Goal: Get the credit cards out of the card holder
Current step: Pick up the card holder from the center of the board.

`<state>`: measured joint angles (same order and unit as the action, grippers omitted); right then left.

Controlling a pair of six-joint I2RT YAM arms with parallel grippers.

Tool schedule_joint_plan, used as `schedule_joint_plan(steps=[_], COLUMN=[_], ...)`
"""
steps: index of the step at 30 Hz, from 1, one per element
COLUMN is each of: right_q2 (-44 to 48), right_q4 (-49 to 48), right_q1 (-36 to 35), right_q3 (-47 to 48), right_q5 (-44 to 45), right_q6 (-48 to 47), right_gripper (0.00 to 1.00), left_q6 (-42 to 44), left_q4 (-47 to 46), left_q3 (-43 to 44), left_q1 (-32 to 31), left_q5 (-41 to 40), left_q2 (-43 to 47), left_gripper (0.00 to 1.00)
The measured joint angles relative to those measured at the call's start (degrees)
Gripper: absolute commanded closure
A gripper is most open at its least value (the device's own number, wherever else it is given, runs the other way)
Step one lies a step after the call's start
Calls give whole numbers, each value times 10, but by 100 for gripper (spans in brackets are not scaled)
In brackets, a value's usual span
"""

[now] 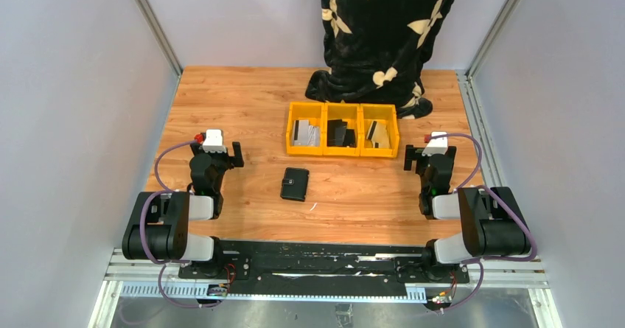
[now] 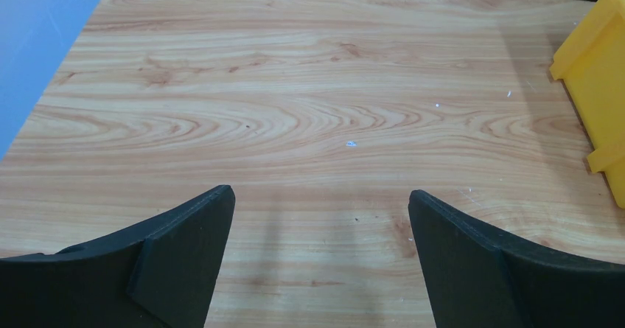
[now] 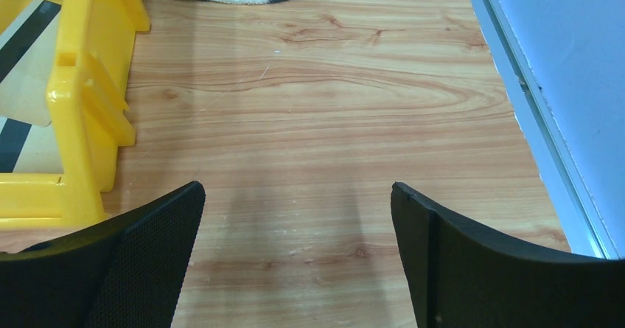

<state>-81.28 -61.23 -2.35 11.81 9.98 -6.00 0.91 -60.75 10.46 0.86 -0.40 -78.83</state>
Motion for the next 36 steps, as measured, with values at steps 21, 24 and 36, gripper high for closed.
schedule_joint_plan(steps=[21,24,36], right_q2=[91,138,150], right_q4=[143,250,557], right_q1=[-6,-6,-13], right_q3=[38,113,277], right_q5=[92,117,14], right_q6=[31,65,304], right_gripper=[0,0,0], left_q6=[19,35,91], left_q4=[165,230,579], left_q3=[86,131,311], left_q1=[0,0,8], left_q5=[31,45,119], left_q2=[74,104,135], left_gripper=[0,0,0])
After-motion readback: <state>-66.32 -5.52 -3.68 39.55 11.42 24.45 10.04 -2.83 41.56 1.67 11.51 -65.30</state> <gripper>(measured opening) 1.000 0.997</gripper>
